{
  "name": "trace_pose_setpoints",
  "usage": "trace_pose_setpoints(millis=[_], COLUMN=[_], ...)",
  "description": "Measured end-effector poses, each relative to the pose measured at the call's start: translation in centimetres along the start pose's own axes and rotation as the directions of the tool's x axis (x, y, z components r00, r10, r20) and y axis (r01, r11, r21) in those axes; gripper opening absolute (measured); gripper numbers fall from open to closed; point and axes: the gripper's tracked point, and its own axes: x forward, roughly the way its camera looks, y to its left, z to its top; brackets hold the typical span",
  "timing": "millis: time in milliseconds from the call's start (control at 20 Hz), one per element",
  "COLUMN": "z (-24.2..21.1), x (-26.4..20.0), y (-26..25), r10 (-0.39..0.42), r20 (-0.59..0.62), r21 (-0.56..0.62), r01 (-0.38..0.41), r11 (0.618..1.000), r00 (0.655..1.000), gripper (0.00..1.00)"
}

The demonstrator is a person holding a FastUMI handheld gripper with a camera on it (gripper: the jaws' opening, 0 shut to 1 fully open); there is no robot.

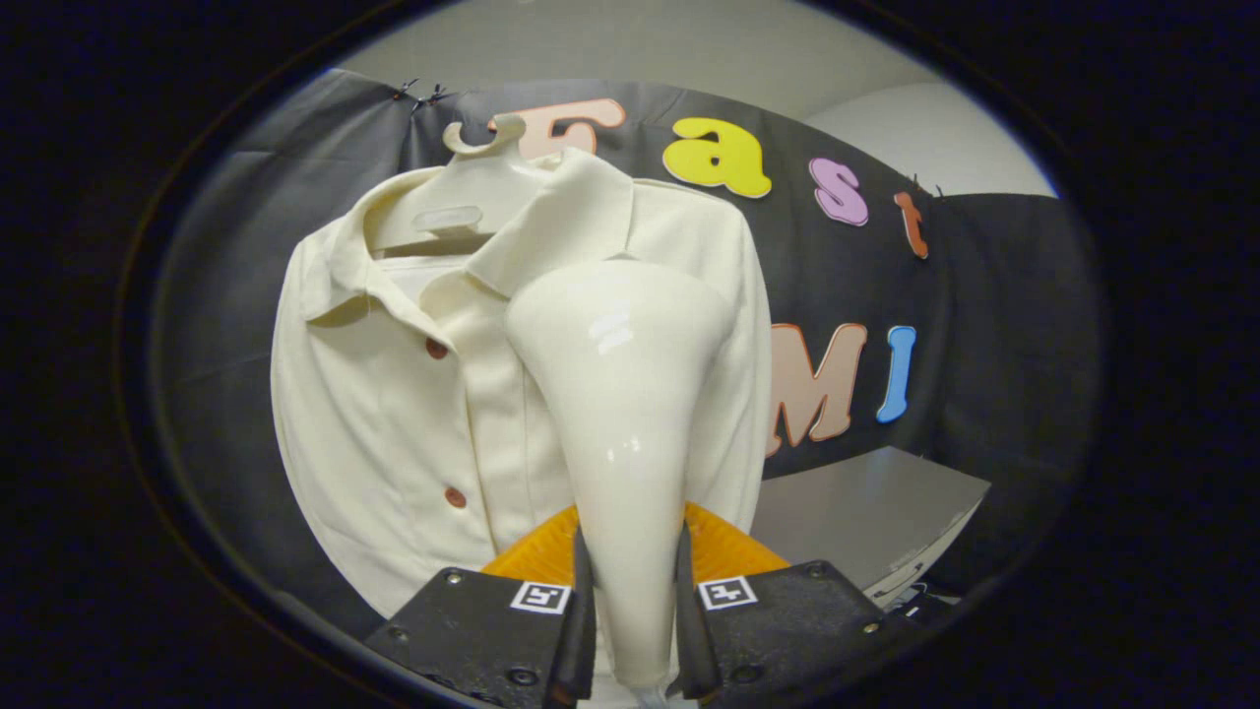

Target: Iron the clothes twice with a garment steamer, once on the left side and once on the right side.

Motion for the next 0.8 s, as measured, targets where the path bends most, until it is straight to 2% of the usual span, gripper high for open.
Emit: trace_pose_setpoints(millis=[200, 550, 800], z=[-4.5, -9.7, -16.1], x=[0.6, 0.7, -0.3], y=[-0.3, -0.7, -1.1], r10=[-0.006, -0.015, -0.028], r20=[-0.079, -0.165, -0.277], r21=[-0.028, -0.063, -0.082], r01=[0.004, 0.005, 0.006], r11=[1.0, 0.998, 0.997], r00=[0.997, 0.986, 0.96], gripper=[0.33, 0.34, 0.34])
